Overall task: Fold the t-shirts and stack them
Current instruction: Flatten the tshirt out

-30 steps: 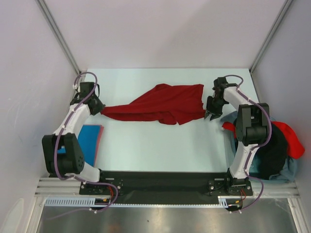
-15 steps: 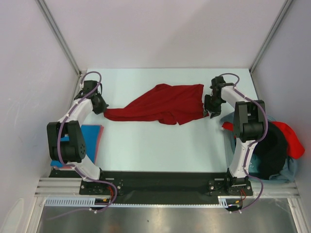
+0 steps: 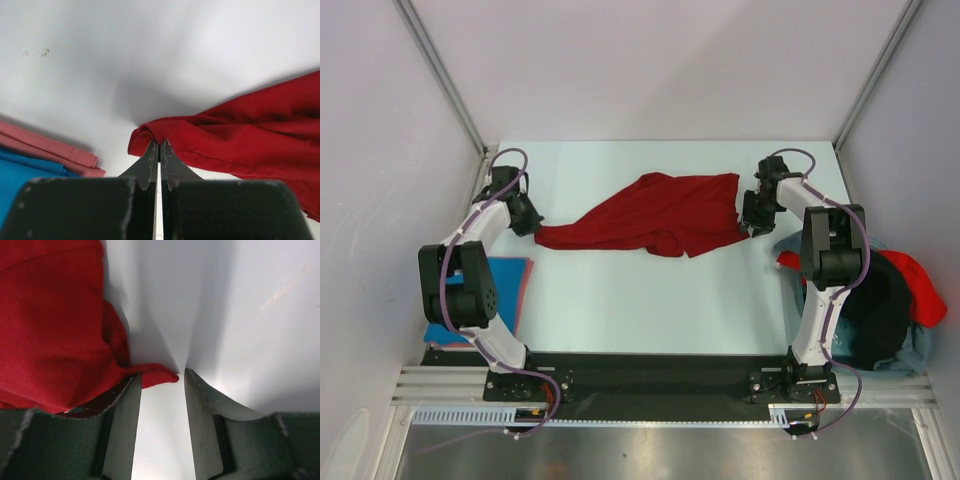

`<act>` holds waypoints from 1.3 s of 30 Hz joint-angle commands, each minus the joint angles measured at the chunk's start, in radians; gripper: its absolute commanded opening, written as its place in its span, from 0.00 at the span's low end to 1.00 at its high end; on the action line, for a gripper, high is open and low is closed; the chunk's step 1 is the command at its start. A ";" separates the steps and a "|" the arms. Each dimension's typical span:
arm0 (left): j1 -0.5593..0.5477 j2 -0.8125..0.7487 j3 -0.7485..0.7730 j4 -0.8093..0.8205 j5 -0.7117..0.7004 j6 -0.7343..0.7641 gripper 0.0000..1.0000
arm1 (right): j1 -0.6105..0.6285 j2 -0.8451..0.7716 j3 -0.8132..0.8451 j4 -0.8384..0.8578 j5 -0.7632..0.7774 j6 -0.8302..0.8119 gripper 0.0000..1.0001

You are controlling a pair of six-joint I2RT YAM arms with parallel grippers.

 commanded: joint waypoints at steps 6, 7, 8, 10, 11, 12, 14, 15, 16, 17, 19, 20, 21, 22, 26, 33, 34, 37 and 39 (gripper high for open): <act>0.017 0.011 0.051 0.003 0.035 0.018 0.00 | 0.004 0.042 0.007 0.011 -0.037 -0.005 0.31; 0.016 0.010 0.051 0.003 0.033 0.016 0.00 | 0.009 0.039 0.005 0.007 -0.042 -0.003 0.30; 0.016 0.008 0.048 0.003 0.032 0.018 0.00 | 0.011 0.030 -0.004 0.008 -0.043 -0.002 0.28; 0.016 0.007 0.046 0.003 0.032 0.016 0.00 | 0.014 0.024 -0.013 0.013 -0.037 0.003 0.28; 0.017 0.003 0.041 0.004 0.032 0.015 0.00 | 0.014 0.026 -0.018 0.020 -0.043 0.010 0.24; 0.017 0.003 0.040 0.004 0.032 0.013 0.00 | 0.012 0.033 -0.020 0.022 -0.048 0.015 0.20; 0.017 -0.003 0.032 0.006 0.041 0.008 0.00 | 0.011 0.039 -0.012 0.011 -0.046 0.023 0.07; 0.016 -0.006 0.031 0.009 0.042 0.007 0.00 | 0.011 0.036 -0.003 0.005 -0.039 0.039 0.03; 0.016 -0.010 0.029 0.007 0.045 0.002 0.00 | 0.011 0.029 -0.001 0.002 -0.033 0.047 0.00; 0.016 -0.021 0.022 0.009 0.050 0.002 0.00 | 0.007 0.018 0.002 0.000 -0.034 0.055 0.00; 0.016 -0.033 0.015 0.009 0.055 0.005 0.00 | 0.007 -0.026 0.006 -0.001 -0.042 0.081 0.00; 0.014 -0.047 0.014 0.010 0.062 0.007 0.01 | 0.006 -0.045 0.010 -0.004 -0.043 0.096 0.00; 0.013 -0.058 0.011 0.010 0.065 0.010 0.00 | 0.004 -0.062 0.016 -0.004 -0.045 0.119 0.00; 0.013 -0.066 0.011 0.012 0.065 0.010 0.00 | 0.004 -0.098 0.032 -0.007 -0.048 0.133 0.00; -0.001 -0.115 0.006 0.025 0.067 -0.004 0.01 | -0.006 -0.180 0.088 0.036 -0.062 0.196 0.00; -0.014 -0.185 0.054 0.067 0.093 -0.079 0.00 | -0.039 -0.284 0.190 0.200 -0.131 0.329 0.00; -0.014 -0.199 0.079 0.072 0.102 -0.088 0.00 | -0.042 -0.298 0.203 0.224 -0.138 0.340 0.00; -0.012 -0.245 0.136 0.085 0.127 -0.131 0.00 | -0.048 -0.378 0.240 0.295 -0.148 0.359 0.00; -0.014 -0.265 0.175 0.088 0.133 -0.168 0.00 | -0.052 -0.436 0.284 0.313 -0.135 0.360 0.00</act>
